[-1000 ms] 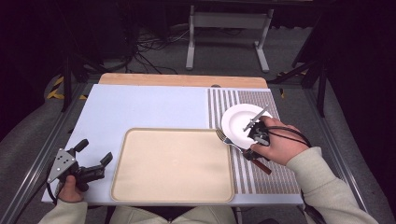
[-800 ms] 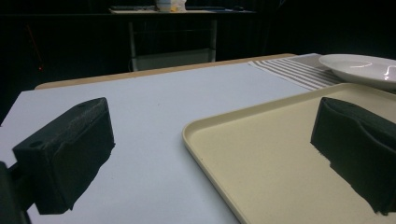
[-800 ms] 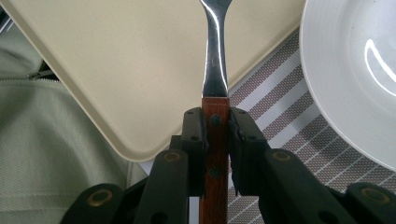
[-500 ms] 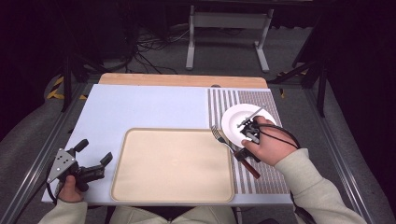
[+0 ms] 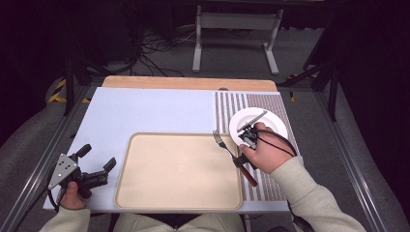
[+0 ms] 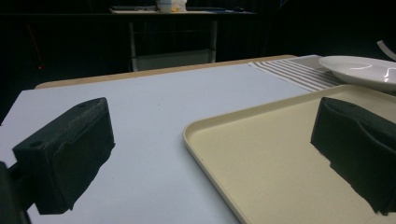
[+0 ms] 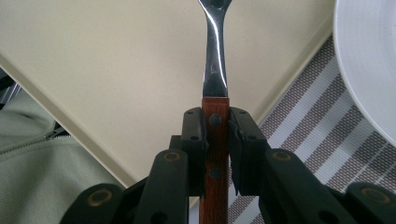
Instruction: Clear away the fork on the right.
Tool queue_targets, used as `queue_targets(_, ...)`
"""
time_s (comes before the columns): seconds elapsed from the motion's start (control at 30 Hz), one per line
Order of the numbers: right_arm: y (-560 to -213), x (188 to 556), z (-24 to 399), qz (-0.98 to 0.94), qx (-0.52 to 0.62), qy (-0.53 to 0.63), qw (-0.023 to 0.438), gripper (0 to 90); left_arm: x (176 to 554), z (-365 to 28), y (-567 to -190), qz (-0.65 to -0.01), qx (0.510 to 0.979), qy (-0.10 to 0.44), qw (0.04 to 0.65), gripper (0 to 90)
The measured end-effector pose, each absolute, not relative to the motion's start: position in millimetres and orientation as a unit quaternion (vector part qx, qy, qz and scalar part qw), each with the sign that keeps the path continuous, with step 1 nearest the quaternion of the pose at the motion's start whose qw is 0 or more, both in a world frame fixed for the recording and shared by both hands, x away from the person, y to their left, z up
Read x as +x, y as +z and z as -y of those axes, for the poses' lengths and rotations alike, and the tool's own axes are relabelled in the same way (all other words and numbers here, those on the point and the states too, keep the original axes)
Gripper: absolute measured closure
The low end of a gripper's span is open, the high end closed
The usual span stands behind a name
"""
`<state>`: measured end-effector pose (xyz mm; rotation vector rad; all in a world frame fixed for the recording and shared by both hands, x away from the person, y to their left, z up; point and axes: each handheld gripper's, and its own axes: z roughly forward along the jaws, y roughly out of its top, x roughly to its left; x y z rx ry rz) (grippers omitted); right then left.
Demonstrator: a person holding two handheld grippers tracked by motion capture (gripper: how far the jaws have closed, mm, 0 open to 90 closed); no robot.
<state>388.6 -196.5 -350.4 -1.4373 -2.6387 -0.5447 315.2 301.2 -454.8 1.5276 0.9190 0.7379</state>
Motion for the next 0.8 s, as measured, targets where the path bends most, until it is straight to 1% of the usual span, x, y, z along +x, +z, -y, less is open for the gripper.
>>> queue_targets(0.13, -355.9, 389.1, 187.9, 0.860, -0.475, -0.179, 0.053, 77.6, 315.0, -301.6, -454.4, -0.391, 0.652, 0.314, 0.569, 0.1)
queue_targets(0.8, -377.0, 392.2, 163.0, 0.850, -0.493, -0.175, 0.058, 77.4, 315.0, -301.9, -454.2, -0.391, 0.649, 0.313, 0.572, 0.1)
